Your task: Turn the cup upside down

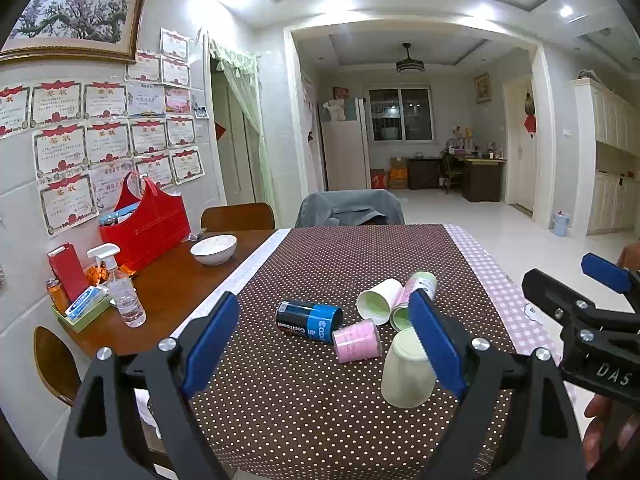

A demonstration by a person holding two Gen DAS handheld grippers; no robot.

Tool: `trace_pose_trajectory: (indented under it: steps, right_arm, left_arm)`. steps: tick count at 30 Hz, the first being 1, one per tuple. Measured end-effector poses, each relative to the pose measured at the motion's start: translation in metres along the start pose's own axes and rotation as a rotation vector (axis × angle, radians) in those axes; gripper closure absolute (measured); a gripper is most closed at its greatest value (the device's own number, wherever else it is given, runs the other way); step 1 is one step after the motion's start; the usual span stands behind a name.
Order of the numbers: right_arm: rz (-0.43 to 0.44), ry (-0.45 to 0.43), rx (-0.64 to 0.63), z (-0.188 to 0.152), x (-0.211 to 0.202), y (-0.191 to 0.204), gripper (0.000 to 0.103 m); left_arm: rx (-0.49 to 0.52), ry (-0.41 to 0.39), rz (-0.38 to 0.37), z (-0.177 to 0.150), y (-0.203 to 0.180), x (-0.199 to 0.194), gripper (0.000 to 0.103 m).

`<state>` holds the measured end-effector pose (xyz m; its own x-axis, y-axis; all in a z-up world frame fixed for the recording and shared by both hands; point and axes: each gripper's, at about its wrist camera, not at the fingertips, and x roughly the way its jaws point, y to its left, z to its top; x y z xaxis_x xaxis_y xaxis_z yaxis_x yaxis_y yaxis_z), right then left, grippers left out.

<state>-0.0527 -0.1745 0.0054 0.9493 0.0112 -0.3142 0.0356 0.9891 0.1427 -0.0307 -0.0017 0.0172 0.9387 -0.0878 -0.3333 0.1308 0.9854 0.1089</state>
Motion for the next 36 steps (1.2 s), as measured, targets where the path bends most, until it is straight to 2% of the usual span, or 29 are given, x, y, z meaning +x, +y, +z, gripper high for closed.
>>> trace_pose_trajectory:
  steps: [36]
  right_arm:
    - [0.006, 0.008, 0.003, -0.0029, 0.0009, 0.0021, 0.006]
  left_arm:
    - [-0.022, 0.008, 0.020, 0.0012, -0.0022, -0.0030, 0.018]
